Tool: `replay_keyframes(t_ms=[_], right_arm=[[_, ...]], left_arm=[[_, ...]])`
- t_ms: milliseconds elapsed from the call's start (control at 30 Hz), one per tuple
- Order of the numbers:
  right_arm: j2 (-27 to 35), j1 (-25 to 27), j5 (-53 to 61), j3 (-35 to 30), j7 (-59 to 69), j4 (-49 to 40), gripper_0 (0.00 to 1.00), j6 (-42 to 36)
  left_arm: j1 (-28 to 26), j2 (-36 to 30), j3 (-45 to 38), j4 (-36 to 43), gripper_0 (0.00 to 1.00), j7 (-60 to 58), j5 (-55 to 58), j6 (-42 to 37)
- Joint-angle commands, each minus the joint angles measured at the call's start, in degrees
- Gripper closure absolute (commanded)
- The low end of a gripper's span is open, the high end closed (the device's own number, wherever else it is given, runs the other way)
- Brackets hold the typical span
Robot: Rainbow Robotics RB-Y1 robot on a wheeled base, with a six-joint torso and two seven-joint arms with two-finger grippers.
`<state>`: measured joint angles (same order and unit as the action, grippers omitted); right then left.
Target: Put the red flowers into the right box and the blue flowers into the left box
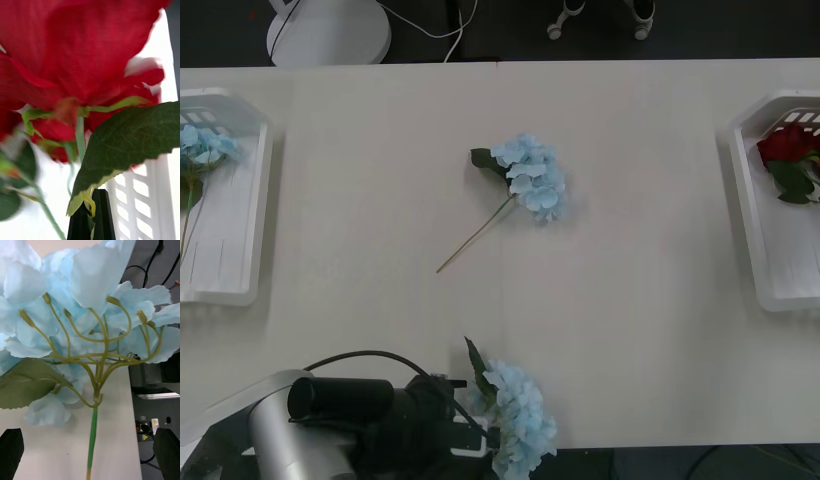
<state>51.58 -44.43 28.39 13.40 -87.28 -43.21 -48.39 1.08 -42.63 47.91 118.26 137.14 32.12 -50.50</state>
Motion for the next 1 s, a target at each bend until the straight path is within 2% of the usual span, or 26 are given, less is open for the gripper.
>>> replay_keyframes(t_ms=[33,100,133,200,267,300,333,367,433,500,567,667,733,867,1000], right_arm=[[0.2,-2.8,-0.1,0.5,-1.0,4.9,1.0,0.7],[0.0,-2.8,1.2,0.7,-1.0,6.1,1.0,0.7],[0.0,-2.8,2.1,0.8,-1.0,6.2,0.94,0.7],[-0.1,-2.8,5.4,0.9,-0.6,6.2,0.53,0.7],[-0.1,-2.9,7.6,0.8,-0.4,6.1,0.36,0.8],[-0.1,-2.8,8.8,0.8,-0.5,5.9,0.3,0.8],[-0.1,-2.9,9.3,0.8,-0.5,5.5,0.27,0.8],[-0.1,-2.8,10.4,0.6,-0.6,4.6,0.22,0.8],[0.0,-2.8,11.2,0.3,-0.9,3.0,0.19,0.8],[0.1,-2.8,11.5,0.0,-0.9,0.2,0.18,0.8],[0.3,-2.8,12.0,-0.1,-1.1,-3.0,0.18,0.5],[1.4,-2.9,15.3,-0.3,-1.0,-8.6,0.17,-2.0],[2.6,-2.9,17.7,-0.6,-0.7,-12.1,0.17,-4.5],[3.5,-2.9,23.2,-1.8,1.1,-19.0,0.17,-11.5],[3.9,-2.9,26.0,-1.8,11.8,-26.3,0.13,-17.9]], left_arm=[[3.0,2.4,2.3,-2.1,0.0,-3.7,-0.9,-0.5],[3.3,3.0,2.5,-3.1,0.0,-4.2,-1.4,-0.5],[3.3,3.3,2.5,-3.4,0.01,-4.2,-1.4,-0.5],[3.3,4.0,2.5,-4.0,0.08,-4.3,-2.0,-0.5],[3.3,4.4,2.6,-4.4,0.15,-4.3,-2.4,-0.5],[3.3,4.7,2.9,-4.6,0.22,-4.3,-2.7,-0.5],[3.3,4.7,2.9,-4.7,0.27,-4.3,-2.8,-0.5],[3.3,4.9,3.0,-4.9,0.43,-4.4,-3.0,-0.5],[3.3,5.3,3.0,-5.2,0.66,-4.4,-3.4,-0.5],[3.3,5.5,3.0,-5.4,0.78,-4.4,-3.9,-0.5],[3.3,5.8,3.0,-5.7,0.85,-4.2,-4.3,-0.5],[3.3,6.1,3.1,-6.3,0.91,-4.1,-5.1,-0.5],[3.3,6.2,3.2,-6.6,1.0,-4.1,-5.5,-0.5],[3.3,6.2,3.1,-6.6,1.0,-4.5,-5.9,-0.5],[3.0,5.7,1.0,-4.1,1.0,-5.3,-5.4,-0.5]])
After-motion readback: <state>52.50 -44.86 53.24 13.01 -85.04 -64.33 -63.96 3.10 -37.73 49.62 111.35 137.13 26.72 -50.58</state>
